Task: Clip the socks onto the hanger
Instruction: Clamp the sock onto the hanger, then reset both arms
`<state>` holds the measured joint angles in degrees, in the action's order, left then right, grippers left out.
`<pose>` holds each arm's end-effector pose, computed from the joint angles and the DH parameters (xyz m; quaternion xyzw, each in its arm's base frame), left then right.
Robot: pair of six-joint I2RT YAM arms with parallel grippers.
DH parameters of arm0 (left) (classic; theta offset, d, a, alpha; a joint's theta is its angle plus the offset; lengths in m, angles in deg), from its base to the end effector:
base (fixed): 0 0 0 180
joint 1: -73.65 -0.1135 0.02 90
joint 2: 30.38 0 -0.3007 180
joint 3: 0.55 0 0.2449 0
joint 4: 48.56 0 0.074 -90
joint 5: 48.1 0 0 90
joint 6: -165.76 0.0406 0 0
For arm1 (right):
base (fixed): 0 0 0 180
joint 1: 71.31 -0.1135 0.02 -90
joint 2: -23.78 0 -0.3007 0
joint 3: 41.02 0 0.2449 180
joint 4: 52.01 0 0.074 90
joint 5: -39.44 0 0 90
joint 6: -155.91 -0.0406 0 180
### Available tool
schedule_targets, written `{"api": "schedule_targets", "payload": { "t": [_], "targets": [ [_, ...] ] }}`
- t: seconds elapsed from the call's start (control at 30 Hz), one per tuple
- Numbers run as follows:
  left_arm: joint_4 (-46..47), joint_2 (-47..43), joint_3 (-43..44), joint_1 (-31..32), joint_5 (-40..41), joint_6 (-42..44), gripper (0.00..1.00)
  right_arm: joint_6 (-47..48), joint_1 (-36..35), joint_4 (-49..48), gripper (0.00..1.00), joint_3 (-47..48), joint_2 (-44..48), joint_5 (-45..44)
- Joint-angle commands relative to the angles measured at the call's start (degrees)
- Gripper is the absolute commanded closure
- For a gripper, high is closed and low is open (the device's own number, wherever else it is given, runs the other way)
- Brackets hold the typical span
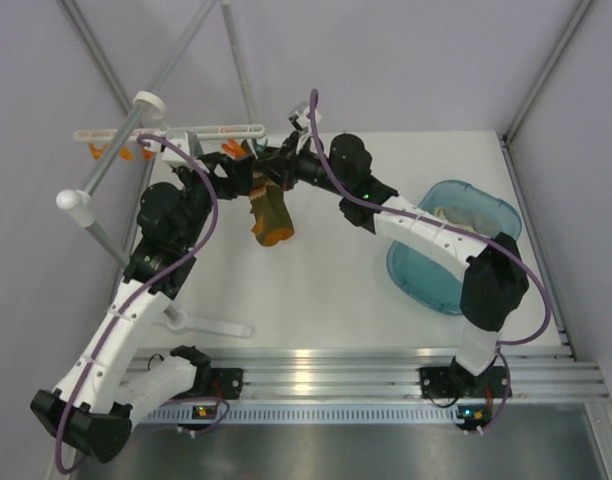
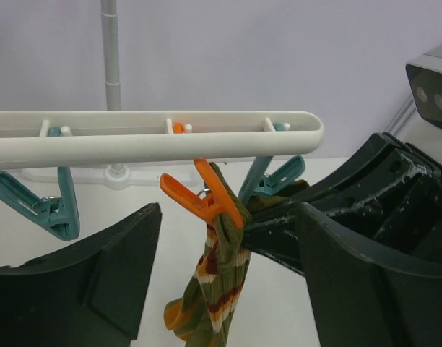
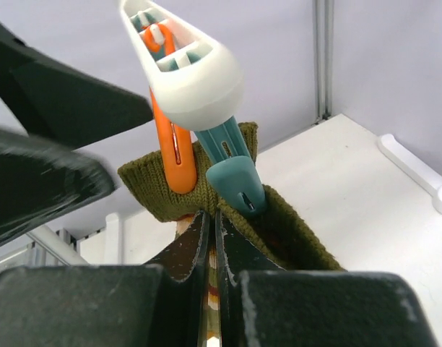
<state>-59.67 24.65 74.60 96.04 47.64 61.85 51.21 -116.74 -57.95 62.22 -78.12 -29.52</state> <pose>0.1778 -0.0688 0.4621 0.0100 0.6496 -0.2057 0.7318 0.2969 0.3221 0.4276 -0.3043 0.5901 0.4741 0.5782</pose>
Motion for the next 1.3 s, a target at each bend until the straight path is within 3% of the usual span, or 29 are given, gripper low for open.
{"api": "schedule_targets", "payload": {
  "t": [0.0,0.23,0.3,0.47,0.67,0.77,0.83,0.97,1.1,1.17,1.27],
  "targets": [
    [-0.95,-3.77,-1.37,0.19,-3.27,0.81,0.17,0.64,1.92,-1.33,1.0,4.54,-0.75,-1.35],
    [-10.09,-13.09,-7.61,0.2,-5.47,4.59,0.02,3.01,3.42,0.69,1.0,5.6,0.04,-0.91],
    [-12.81,-15.99,-8.58,0.2,-10.11,7.91,0.02,3.88,3.51,1.57,1.0,5.69,0.39,-0.56],
    [-30.73,-16.62,-4.91,0.2,-20.5,17.33,0.02,6.17,3.51,4.73,0.93,4.02,2.67,1.46],
    [-53.04,-9.34,3.96,0.2,-22.71,26.03,0.02,9.77,3.68,11.32,0.71,-4.93,13.3,0.5],
    [-56.76,-8.53,6.08,0.2,-20.42,28.49,0.02,11.18,4.12,15.97,0.63,-10.47,20.94,-0.9],
    [-57.21,-9.4,6.79,0.2,-19.98,29.2,0.02,11.97,4.56,17.56,0.58,-15.12,27.33,-2.04],
    [-59.05,-9.5,8.46,0.2,-21.2,30.87,0.02,13.73,8.93,24.93,0.35,-22.42,38.34,-2.93],
    [-58.01,-10.2,8.29,0.02,-21.12,32.1,0.02,18.47,13.16,31.36,0.21,-29.89,49.24,-4.51],
    [-57.22,-10.2,8.29,0.02,-20.68,32.46,0.02,18.83,15.79,34.08,0.09,-32.79,55.04,-5.92],
    [-55.64,-9.59,8.64,0.02,-20.77,32.55,0.02,18.39,19.83,36.46,0.0,-34.99,60.94,-5.48]
  ]
}}
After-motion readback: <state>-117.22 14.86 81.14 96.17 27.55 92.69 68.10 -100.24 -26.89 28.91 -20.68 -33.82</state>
